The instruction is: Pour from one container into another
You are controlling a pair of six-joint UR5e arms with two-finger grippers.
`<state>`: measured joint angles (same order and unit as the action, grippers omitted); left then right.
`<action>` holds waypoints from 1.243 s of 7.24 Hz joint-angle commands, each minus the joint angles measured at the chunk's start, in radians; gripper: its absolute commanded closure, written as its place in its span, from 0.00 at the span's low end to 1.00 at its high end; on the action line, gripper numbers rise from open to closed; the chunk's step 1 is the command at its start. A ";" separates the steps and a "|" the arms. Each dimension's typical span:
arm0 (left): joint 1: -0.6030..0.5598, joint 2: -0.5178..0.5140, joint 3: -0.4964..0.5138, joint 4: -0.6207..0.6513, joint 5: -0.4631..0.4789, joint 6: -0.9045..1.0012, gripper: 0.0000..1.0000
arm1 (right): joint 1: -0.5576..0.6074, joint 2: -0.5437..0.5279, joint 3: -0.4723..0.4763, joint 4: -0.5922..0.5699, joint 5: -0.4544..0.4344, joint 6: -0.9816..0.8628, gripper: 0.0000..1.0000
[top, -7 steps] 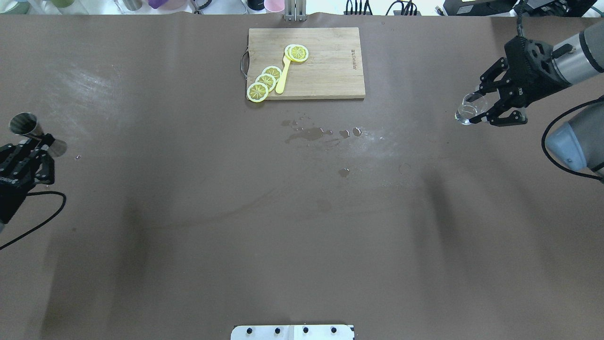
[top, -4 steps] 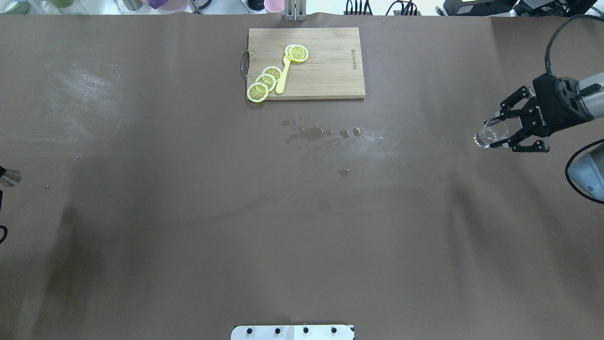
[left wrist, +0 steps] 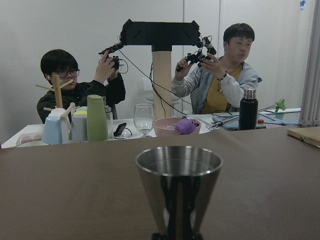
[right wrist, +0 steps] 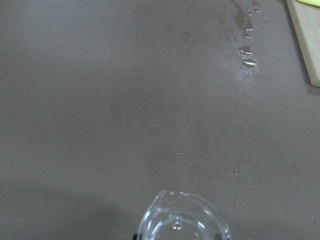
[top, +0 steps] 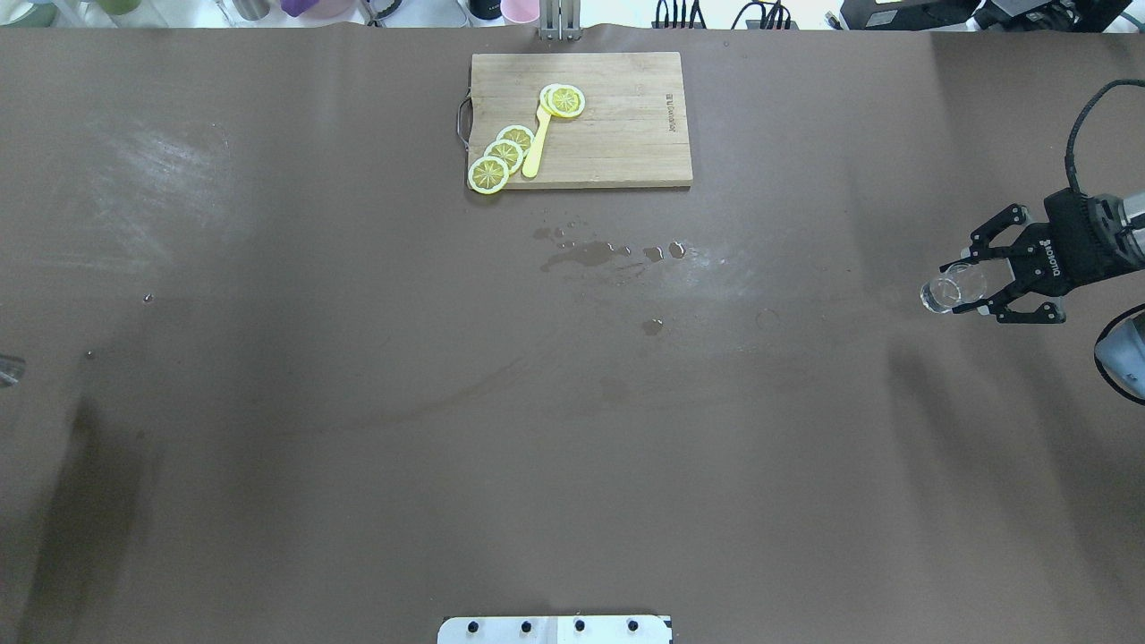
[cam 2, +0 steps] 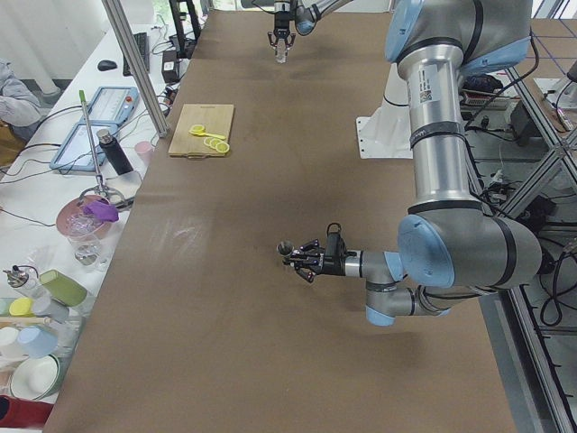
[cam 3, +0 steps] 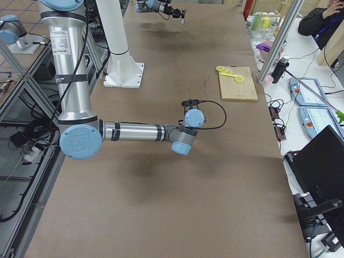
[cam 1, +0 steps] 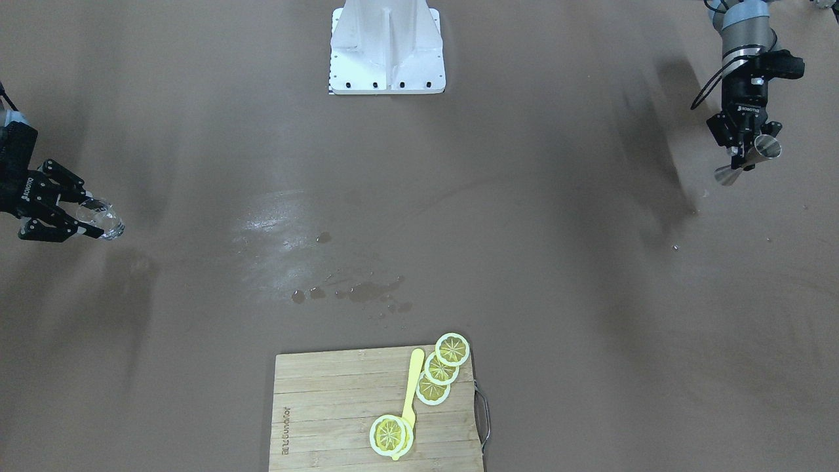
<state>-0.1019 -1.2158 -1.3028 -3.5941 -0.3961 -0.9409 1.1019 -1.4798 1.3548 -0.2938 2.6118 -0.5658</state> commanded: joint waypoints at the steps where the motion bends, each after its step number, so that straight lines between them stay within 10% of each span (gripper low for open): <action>1: 0.014 0.001 -0.004 0.150 0.032 -0.167 1.00 | -0.002 0.033 -0.127 0.129 0.040 0.004 1.00; 6: 0.039 -0.001 0.007 0.343 0.079 -0.384 0.95 | -0.008 0.164 -0.315 0.193 0.059 0.004 1.00; 9: 0.050 0.001 0.008 0.345 0.076 -0.383 0.33 | -0.019 0.171 -0.339 0.191 0.059 0.004 1.00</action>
<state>-0.0591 -1.2158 -1.2952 -3.2512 -0.3201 -1.3220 1.0884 -1.3123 1.0286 -0.1023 2.6708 -0.5605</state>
